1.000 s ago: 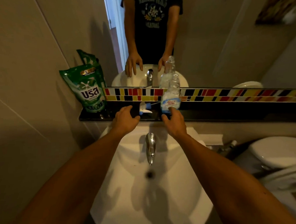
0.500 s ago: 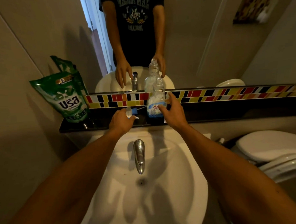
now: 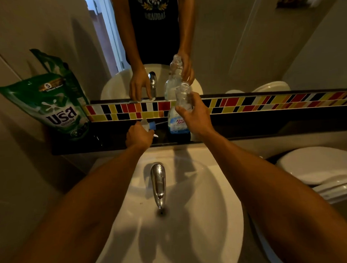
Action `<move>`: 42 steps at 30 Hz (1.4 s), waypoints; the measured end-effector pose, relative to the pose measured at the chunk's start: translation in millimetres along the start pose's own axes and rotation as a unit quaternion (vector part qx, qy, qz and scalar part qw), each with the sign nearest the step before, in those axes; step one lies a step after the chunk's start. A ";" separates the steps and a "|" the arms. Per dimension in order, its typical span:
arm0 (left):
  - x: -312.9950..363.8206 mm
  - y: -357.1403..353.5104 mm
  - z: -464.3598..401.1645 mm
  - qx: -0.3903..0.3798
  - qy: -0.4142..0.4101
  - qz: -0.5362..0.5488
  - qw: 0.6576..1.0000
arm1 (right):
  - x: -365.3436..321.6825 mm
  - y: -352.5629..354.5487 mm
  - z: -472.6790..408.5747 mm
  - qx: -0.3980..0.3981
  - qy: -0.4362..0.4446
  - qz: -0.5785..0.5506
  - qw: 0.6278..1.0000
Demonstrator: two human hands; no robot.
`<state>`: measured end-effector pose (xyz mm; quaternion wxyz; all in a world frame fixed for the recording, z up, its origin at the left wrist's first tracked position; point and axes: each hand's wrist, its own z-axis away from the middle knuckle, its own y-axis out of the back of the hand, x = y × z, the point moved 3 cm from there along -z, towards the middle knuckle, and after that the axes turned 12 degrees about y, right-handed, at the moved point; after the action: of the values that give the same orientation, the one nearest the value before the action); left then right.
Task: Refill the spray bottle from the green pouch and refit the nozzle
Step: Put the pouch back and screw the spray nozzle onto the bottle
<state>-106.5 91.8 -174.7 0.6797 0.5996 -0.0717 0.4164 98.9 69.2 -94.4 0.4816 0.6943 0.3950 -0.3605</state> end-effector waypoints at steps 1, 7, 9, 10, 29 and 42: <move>0.3 -1.0 -0.4 0.003 0.009 0.008 1.000 | 1.5 -1.0 -0.8 -0.001 -0.001 -0.004 1.000; -6.8 -4.0 -7.0 -0.049 0.101 0.136 0.984 | 1.5 2.0 -3.0 -0.027 0.000 -0.045 0.999; -9.0 -0.9 -4.4 -0.053 0.082 0.159 0.983 | 0.3 4.3 -3.3 -0.032 0.000 -0.054 0.998; -9.6 2.7 -1.8 -0.051 0.068 0.174 0.981 | -1.3 5.6 -2.7 -0.033 0.000 -0.058 0.998; 22.3 156.0 45.1 -0.087 -0.003 0.495 0.864 | -43.8 52.4 38.1 -0.063 0.065 -0.027 0.996; 59.1 252.7 69.4 -0.022 -0.025 0.571 0.820 | -63.1 72.9 61.7 -0.070 0.063 -0.007 0.996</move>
<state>-205.4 42.9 70.3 0.3314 0.4464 -0.4275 0.7128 129.7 -18.8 -27.8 0.5010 0.6774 0.4533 -0.2909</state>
